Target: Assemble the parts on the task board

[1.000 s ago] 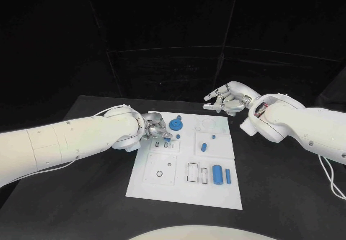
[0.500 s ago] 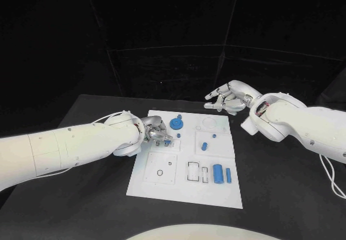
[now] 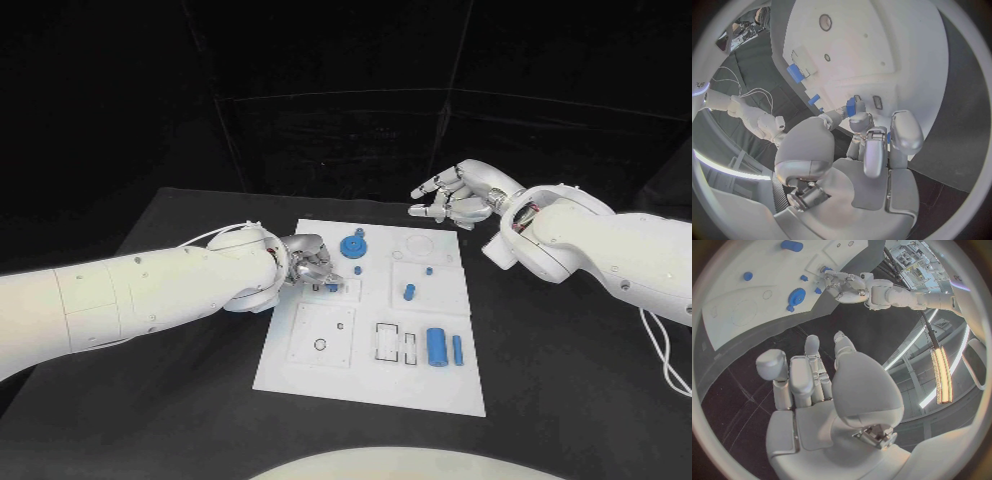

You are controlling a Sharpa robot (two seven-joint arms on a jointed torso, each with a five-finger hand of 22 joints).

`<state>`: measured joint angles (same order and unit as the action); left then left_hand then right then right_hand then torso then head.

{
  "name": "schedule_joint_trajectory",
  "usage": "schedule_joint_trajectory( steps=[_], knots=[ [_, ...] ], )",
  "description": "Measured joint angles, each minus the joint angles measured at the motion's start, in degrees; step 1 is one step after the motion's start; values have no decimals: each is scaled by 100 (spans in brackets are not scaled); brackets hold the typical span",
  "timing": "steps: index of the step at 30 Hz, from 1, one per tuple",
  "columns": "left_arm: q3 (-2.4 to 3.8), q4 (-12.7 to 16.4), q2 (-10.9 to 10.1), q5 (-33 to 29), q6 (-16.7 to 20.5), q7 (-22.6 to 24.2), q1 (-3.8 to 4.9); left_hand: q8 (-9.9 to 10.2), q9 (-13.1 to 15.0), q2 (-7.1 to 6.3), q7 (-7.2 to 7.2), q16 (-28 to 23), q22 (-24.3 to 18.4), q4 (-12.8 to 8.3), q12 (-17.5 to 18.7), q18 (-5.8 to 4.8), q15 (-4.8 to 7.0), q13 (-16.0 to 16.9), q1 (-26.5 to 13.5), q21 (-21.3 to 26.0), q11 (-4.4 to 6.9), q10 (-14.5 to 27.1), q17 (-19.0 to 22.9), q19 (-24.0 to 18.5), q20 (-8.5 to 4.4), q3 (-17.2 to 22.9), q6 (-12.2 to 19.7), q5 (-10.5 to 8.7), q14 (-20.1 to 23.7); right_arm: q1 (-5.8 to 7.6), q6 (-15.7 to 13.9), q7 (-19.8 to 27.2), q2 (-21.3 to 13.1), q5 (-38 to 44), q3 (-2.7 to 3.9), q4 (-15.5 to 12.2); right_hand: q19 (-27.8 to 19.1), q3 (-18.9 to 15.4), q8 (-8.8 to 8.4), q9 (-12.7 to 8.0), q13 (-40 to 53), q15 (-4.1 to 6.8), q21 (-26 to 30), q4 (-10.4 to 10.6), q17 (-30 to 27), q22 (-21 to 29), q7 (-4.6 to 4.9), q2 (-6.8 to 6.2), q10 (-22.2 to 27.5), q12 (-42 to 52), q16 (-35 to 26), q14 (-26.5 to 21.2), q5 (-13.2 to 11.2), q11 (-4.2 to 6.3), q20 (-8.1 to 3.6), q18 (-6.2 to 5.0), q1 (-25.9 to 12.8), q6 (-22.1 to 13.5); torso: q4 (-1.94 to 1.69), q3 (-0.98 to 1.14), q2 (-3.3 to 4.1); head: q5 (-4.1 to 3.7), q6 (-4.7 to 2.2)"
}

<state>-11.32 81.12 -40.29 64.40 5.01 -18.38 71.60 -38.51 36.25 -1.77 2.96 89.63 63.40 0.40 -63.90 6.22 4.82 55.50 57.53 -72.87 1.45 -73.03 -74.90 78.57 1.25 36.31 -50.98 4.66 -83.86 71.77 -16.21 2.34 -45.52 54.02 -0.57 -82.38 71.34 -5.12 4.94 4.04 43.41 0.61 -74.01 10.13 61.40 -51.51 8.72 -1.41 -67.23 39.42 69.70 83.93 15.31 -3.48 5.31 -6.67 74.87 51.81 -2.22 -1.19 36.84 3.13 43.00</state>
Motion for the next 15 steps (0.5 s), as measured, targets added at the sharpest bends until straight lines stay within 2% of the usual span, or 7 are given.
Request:
schedule_joint_trajectory(
  steps=[15],
  knots=[
    [15, -243, 158, 68, -185, 3, -29, -10, 15, -52, -21, 0, -1, -9, 0, 0, 0, 5, -53, 0, 10, -11, -2, 0, 0, 41, 23, 24, 0, 0, 0, 1, -5, 5, 0, -3, 0, 0, 0, 0, 0, 0, 0, 0, -5, -1, 0, 0, 0, 0, 0, 0, 0, 0, 0, 0, 0, 0, 1, 1, 7, 13, 11]
  ],
)
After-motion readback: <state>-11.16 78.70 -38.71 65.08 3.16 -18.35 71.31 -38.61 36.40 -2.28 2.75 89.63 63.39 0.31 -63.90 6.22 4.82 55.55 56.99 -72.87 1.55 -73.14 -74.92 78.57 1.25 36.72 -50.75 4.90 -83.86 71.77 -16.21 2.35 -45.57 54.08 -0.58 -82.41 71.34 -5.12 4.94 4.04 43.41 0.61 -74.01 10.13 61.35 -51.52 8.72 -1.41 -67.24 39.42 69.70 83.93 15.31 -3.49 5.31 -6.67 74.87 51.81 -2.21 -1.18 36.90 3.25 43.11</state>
